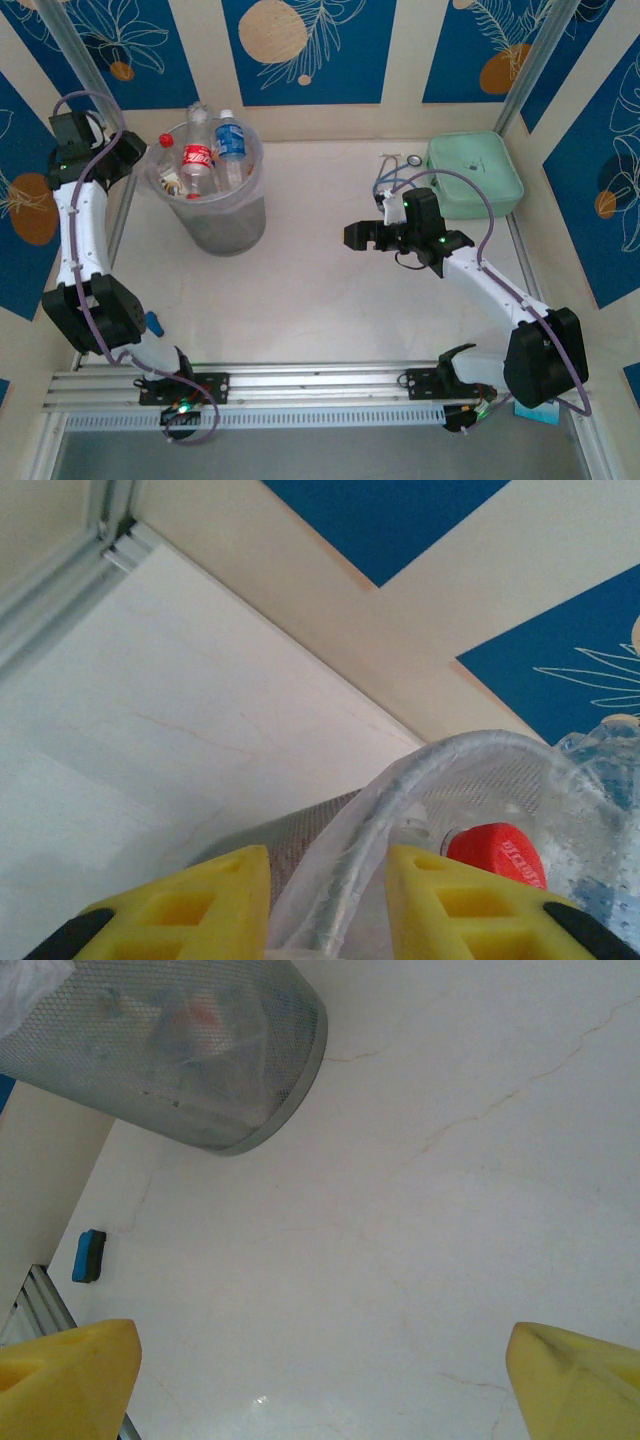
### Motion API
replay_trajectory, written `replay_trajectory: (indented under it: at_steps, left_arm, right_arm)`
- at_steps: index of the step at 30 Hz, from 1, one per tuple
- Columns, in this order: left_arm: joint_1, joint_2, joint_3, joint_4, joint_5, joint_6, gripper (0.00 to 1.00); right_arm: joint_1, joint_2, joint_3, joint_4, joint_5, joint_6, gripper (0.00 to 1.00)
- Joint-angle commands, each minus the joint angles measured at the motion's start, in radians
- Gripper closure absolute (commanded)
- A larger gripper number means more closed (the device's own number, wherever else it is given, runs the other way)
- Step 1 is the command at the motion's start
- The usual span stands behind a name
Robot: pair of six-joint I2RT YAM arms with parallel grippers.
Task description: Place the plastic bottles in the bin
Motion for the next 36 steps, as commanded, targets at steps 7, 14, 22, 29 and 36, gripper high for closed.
replay_trajectory:
  at_steps: [7,14,22,29,36]
  left_arm:
    - [-0.03,0.024,-0.065,0.093,0.09,-0.057,0.7]
    - [-0.125,0.068,-0.062,0.093,0.081,-0.042,0.75]
    - [-0.323,0.082,-0.111,0.189,0.034,-0.085,0.77]
    - [-0.473,0.081,-0.166,0.3,-0.006,-0.121,0.77]
    - [-0.522,0.042,-0.123,0.303,0.006,-0.071,0.66]
  right_arm:
    - [-0.006,-0.02,-0.01,-0.017,-0.035,-0.006,0.05]
    - [-0.006,-0.037,-0.009,-0.032,-0.024,-0.008,0.05]
    - [-0.013,-0.088,-0.024,-0.048,0.04,0.012,0.06]
    - [-0.07,-0.148,-0.024,-0.123,0.097,0.001,0.06]
    - [-0.121,-0.201,-0.032,-0.118,0.104,-0.01,0.05]
